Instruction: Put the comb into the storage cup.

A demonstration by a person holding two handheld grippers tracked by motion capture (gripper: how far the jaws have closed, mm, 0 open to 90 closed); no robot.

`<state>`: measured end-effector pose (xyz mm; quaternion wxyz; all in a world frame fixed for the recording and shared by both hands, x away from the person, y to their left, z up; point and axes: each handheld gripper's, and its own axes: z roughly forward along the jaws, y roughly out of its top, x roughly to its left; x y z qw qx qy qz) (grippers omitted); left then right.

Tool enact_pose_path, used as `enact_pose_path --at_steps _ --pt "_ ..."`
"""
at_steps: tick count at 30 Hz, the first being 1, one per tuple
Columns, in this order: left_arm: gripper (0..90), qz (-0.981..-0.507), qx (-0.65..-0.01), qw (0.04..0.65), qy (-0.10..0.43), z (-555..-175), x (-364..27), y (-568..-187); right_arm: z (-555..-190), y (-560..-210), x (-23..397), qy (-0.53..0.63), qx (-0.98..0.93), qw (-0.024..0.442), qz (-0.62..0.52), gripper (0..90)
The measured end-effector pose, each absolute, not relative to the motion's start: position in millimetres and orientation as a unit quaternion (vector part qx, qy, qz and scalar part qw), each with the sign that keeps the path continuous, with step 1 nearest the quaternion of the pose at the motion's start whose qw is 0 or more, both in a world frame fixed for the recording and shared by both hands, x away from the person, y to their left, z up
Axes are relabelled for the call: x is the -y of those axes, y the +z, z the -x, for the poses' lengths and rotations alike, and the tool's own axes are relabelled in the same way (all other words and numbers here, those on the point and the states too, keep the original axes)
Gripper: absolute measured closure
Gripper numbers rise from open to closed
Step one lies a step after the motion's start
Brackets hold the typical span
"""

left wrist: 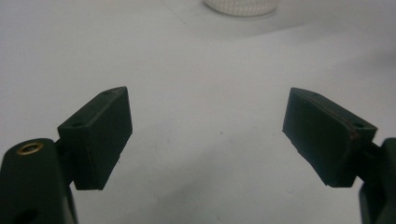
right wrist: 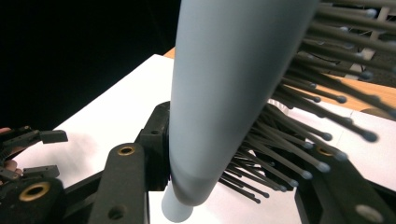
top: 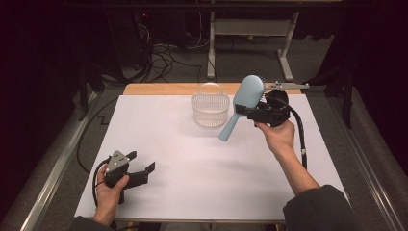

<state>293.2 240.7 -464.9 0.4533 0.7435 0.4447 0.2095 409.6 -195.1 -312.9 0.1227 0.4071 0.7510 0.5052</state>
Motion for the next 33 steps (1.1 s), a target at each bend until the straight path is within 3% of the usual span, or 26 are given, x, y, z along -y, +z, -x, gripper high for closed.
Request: enact_pose_path --at_steps 33 --pt "17.0 -0.746 -0.441 0.452 0.209 -293 -240 -465 -442 -303 184 0.500 -0.742 0.138 -0.425 53.4"
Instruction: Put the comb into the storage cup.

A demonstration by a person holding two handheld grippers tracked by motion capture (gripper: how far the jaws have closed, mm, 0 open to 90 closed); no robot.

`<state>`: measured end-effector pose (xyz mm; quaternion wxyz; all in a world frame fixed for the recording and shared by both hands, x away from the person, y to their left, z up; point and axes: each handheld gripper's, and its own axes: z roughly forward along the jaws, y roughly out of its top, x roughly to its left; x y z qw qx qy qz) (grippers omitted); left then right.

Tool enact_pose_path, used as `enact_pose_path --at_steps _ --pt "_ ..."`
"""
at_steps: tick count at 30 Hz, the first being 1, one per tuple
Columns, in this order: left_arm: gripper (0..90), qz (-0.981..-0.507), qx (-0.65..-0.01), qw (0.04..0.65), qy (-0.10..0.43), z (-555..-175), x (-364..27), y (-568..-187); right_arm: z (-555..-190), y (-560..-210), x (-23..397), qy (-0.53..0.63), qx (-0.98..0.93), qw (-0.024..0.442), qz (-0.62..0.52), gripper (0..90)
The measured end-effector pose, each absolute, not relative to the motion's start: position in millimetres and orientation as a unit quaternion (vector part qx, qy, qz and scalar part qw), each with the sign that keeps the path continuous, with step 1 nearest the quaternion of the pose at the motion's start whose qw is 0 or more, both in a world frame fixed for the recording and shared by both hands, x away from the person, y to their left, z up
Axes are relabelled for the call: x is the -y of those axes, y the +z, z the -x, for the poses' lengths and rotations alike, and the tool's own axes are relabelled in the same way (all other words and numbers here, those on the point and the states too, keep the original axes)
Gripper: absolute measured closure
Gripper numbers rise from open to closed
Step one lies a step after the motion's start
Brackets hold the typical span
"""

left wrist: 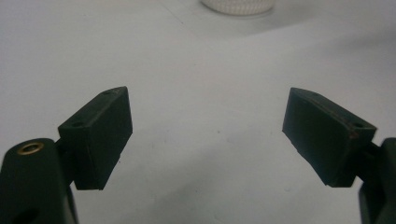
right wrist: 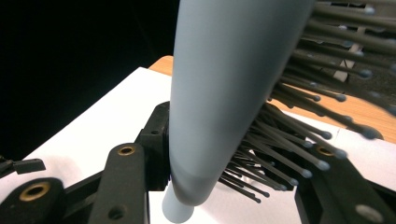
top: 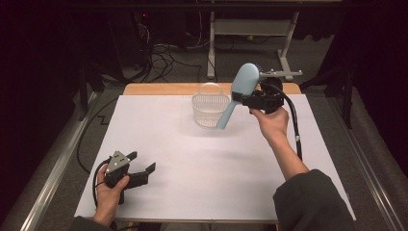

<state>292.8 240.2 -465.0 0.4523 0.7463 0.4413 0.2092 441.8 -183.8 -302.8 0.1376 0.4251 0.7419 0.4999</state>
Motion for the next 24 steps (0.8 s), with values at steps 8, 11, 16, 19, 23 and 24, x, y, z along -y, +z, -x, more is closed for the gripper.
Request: enact_pose_path --at_steps 8,11,16,19,23,24 --pt "17.0 -0.748 -0.441 0.450 0.207 -294 -240 -466 -448 -301 183 0.500 -0.741 0.137 -0.427 53.4" --pt "17.0 -0.748 -0.441 0.451 0.208 -294 -240 -466 -449 -301 183 0.500 -0.739 0.140 -0.430 53.4" --pt "17.0 -0.748 -0.440 0.452 0.208 -294 -240 -466 -450 -299 183 0.502 -0.736 0.141 -0.432 53.3" --pt "17.0 -0.748 -0.440 0.451 0.208 -294 -240 -466 -451 -298 183 0.503 -0.736 0.142 -0.431 53.3" --pt "17.0 -0.749 -0.440 0.450 0.208 -294 -240 -466 -453 -297 184 0.502 -0.735 0.144 -0.433 53.3" --pt "17.0 -0.748 -0.440 0.451 0.208 -294 -240 -466 -454 -297 184 0.502 -0.734 0.144 -0.434 53.3"
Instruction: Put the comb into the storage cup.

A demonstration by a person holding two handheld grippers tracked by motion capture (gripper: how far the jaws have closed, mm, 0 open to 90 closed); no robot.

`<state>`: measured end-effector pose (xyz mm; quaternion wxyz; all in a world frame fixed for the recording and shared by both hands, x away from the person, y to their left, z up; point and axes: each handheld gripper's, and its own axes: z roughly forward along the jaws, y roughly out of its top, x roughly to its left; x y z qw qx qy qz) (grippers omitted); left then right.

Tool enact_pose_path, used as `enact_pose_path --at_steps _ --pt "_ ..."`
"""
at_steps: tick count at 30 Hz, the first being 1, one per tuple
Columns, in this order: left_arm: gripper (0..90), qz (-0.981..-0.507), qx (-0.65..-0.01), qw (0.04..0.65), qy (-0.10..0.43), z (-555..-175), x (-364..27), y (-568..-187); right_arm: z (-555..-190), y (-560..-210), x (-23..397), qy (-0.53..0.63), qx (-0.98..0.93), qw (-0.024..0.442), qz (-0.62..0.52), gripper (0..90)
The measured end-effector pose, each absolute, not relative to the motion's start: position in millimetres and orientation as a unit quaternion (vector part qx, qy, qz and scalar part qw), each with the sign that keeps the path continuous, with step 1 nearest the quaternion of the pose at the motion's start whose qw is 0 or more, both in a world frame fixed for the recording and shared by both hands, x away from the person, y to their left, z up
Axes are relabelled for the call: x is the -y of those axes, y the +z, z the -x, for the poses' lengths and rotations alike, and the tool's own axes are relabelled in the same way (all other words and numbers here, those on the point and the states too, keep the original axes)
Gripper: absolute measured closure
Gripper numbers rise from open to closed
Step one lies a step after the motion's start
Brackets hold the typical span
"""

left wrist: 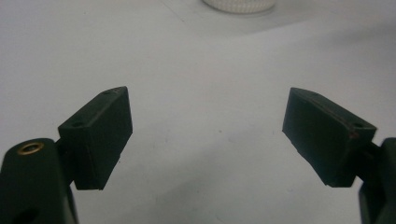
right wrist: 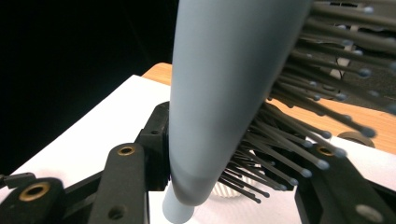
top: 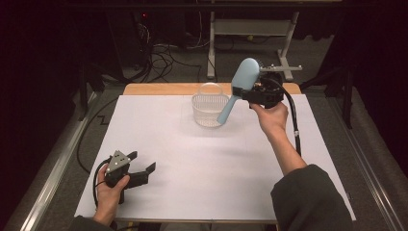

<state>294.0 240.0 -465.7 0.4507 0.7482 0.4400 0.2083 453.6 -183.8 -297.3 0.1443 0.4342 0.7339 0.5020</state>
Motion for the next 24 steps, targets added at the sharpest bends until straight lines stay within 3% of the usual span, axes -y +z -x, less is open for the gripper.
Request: enact_pose_path --at_steps 24 --pt "17.0 -0.747 -0.438 0.455 0.209 -292 -240 -465 -471 -294 172 0.497 -0.727 0.159 -0.447 53.4"
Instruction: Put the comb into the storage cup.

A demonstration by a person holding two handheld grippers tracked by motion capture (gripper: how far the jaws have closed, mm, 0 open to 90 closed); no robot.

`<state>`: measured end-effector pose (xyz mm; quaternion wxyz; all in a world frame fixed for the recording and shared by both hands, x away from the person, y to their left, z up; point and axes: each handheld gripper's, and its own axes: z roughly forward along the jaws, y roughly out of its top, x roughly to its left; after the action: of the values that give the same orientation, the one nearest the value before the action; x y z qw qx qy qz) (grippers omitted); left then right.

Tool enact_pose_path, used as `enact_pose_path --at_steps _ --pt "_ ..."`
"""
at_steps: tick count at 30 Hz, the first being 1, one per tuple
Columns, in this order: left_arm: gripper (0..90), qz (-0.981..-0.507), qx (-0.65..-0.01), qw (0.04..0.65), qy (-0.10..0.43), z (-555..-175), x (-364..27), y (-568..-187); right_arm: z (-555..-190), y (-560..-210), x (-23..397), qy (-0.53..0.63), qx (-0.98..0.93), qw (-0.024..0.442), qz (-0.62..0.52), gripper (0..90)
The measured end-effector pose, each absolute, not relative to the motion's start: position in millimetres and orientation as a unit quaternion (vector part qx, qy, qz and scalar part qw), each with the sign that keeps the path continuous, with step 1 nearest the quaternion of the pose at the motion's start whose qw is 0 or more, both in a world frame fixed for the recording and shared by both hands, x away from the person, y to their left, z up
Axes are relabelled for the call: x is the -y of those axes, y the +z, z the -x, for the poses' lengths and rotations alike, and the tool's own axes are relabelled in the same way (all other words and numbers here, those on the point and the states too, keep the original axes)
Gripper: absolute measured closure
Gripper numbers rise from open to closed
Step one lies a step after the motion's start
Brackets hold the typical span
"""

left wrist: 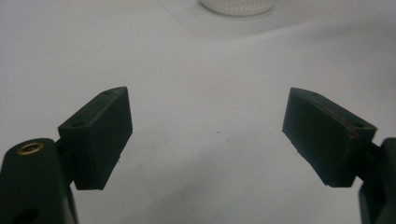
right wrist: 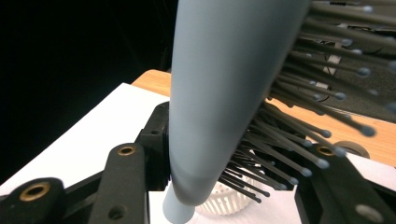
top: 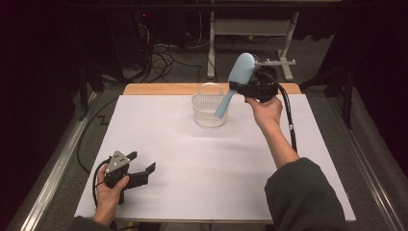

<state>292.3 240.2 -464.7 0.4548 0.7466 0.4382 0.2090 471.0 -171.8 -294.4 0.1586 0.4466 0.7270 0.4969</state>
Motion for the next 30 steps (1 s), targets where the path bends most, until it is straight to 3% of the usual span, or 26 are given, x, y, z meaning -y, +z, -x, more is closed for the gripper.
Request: enact_pose_path --at_steps 30 --pt "17.0 -0.750 -0.432 0.453 0.211 -291 -239 -464 -497 -296 144 0.493 -0.721 0.177 -0.454 53.0"
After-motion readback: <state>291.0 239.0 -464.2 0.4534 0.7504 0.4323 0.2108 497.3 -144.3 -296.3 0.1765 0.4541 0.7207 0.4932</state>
